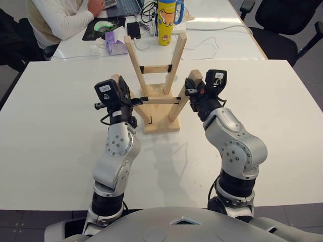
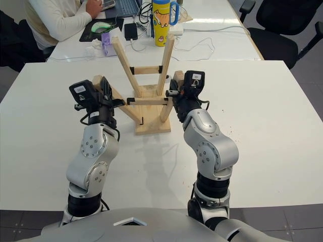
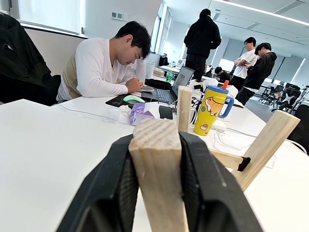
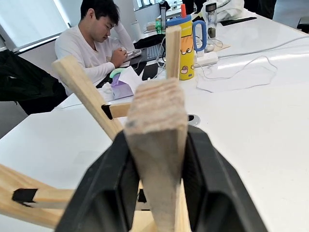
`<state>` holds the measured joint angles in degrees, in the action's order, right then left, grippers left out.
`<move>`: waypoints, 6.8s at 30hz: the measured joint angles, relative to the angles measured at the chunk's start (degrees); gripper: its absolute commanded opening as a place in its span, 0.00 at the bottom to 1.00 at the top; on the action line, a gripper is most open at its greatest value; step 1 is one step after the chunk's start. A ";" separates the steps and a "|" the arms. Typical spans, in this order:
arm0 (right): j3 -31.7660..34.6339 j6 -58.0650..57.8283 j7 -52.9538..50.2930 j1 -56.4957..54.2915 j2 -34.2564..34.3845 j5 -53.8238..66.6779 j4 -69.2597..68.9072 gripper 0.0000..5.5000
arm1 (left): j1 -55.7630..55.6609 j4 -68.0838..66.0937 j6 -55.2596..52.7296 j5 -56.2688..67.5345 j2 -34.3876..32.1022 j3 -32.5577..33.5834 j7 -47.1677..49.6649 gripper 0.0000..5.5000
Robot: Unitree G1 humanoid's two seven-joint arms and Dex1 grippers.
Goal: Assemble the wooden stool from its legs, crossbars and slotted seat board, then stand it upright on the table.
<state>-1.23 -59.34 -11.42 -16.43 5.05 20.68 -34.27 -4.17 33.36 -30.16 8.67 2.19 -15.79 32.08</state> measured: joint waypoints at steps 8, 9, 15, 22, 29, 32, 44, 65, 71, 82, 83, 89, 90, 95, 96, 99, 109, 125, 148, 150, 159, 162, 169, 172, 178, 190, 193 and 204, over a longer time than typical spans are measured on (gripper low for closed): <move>-3.27 -1.34 -1.03 0.13 -0.11 -3.22 -0.97 0.19 | 0.41 0.26 -0.47 -2.67 -0.09 -0.96 -1.89 0.19; -3.53 -1.56 -1.12 0.12 -0.11 -3.56 -1.09 0.19 | 0.62 0.57 -0.64 -2.81 -0.07 -0.97 -2.06 0.19; -5.86 -2.50 -1.13 -0.31 -0.82 -5.39 -1.28 0.19 | 1.51 1.76 -1.35 -3.41 0.01 -0.98 -3.38 0.19; -8.66 -3.09 -0.78 -1.00 -3.00 -8.45 -1.08 0.19 | 1.07 1.50 -1.87 -4.43 -0.02 -0.76 -3.98 0.19; -7.47 -3.02 -0.27 -0.68 -3.32 -8.98 -0.56 0.20 | -2.67 -1.26 -4.34 -7.10 -0.65 -1.33 -5.36 0.20; -6.07 -2.89 0.15 -0.13 -2.84 -8.84 -0.57 0.20 | -2.95 -1.91 -4.65 -8.00 -0.68 -2.10 -6.25 0.20; -2.04 -3.65 4.97 1.00 -2.48 -6.73 -1.19 0.32 | -1.89 -2.83 -4.17 -6.97 -0.20 0.68 -11.36 0.20; -13.91 16.23 19.21 -2.92 -5.70 -5.71 -1.03 0.19 | -2.50 -3.39 -3.97 -7.17 0.11 0.77 -12.23 0.20; -15.03 9.90 13.24 -3.85 -1.16 -7.99 4.16 0.00 | -2.56 -3.38 -3.82 -7.33 0.09 0.71 -12.62 0.20; -22.01 14.27 6.40 -6.58 1.57 -18.50 12.97 0.00 | -2.59 -3.45 -3.55 -7.38 0.06 1.34 -14.14 0.20; -23.18 12.35 6.24 -6.40 1.07 -19.96 13.80 0.00 | -2.40 -3.38 -3.49 -7.40 0.06 1.71 -14.31 0.20; -22.17 4.59 7.29 -7.36 2.49 -19.36 14.81 0.00 | -1.69 -3.70 -3.57 -7.71 0.09 2.61 -14.71 0.21; -20.10 3.45 8.16 -7.76 2.95 -16.69 15.24 0.00 | -1.62 -3.70 -3.59 -7.72 0.08 2.61 -14.85 0.21; -12.47 1.91 11.07 -7.66 3.53 -7.02 14.60 0.00 | -1.08 -2.75 -3.25 -6.91 0.14 3.61 -16.03 0.21; -12.00 1.97 11.02 -7.55 3.50 -5.94 14.03 0.00 | -1.05 -2.69 -3.12 -6.74 0.14 3.96 -16.29 0.21; -10.20 1.94 10.58 -7.16 3.38 -2.82 12.15 0.00 | -0.83 -2.75 -2.95 -6.30 0.16 5.30 -17.43 0.21; -13.49 -5.41 3.18 -3.30 0.89 -5.08 11.81 0.00 | -0.72 -3.26 -3.07 -5.07 0.23 8.40 -19.24 0.21; -21.04 -11.66 8.63 -2.74 -0.80 -6.84 11.61 0.00 | -0.92 -2.77 -3.68 -5.20 0.26 7.89 -19.15 0.21; 19.12 -32.33 28.10 -6.45 -16.60 10.02 -10.12 0.46 | 0.41 -2.10 -2.82 -6.57 0.02 7.58 -18.82 0.21; 19.20 -32.51 26.93 -6.41 -15.01 10.11 -10.52 0.52 | -0.10 -2.56 -2.82 -6.57 -0.03 7.90 -18.93 0.21; 18.19 -32.51 22.96 -5.57 -9.01 11.44 -12.17 0.62 | -1.28 -3.59 -2.83 -6.66 -0.12 8.16 -19.59 0.21; 16.40 -32.47 20.31 -6.19 -6.39 9.33 -9.98 0.56 | -1.61 -3.98 -2.82 -6.87 -0.13 8.02 -19.60 0.21; 12.46 -32.12 15.80 -6.98 -3.37 4.39 -7.69 0.34 | -2.84 -5.21 -2.80 -7.69 -0.70 7.00 -20.55 0.21; 9.10 -31.04 14.09 -6.85 -4.41 1.56 -7.25 0.26 | -3.61 -5.34 -2.80 -9.37 -2.30 4.92 -21.21 0.21; 4.58 -28.43 13.30 -6.10 -6.57 -2.14 -6.57 0.26 | -4.65 -5.41 -2.81 -11.91 -4.98 1.41 -21.74 0.21; 0.36 -24.81 13.55 -5.37 -8.36 -4.41 -5.42 0.26 | -3.77 -5.88 -2.02 -8.71 -6.27 2.90 -22.89 0.22; -0.66 -23.12 13.89 -5.38 -8.62 -4.65 -4.55 0.26 | -1.99 -6.74 -1.17 -4.79 -4.34 6.19 -23.81 0.22; -1.37 -17.18 15.74 -5.80 -8.76 -4.57 -1.97 0.31 | 1.15 -10.42 -1.94 -2.18 -2.57 7.63 -27.80 0.44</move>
<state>-2.60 -76.51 4.32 -22.23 -3.71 16.11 -36.25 -3.03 22.94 -32.10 6.49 -0.38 -8.16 4.28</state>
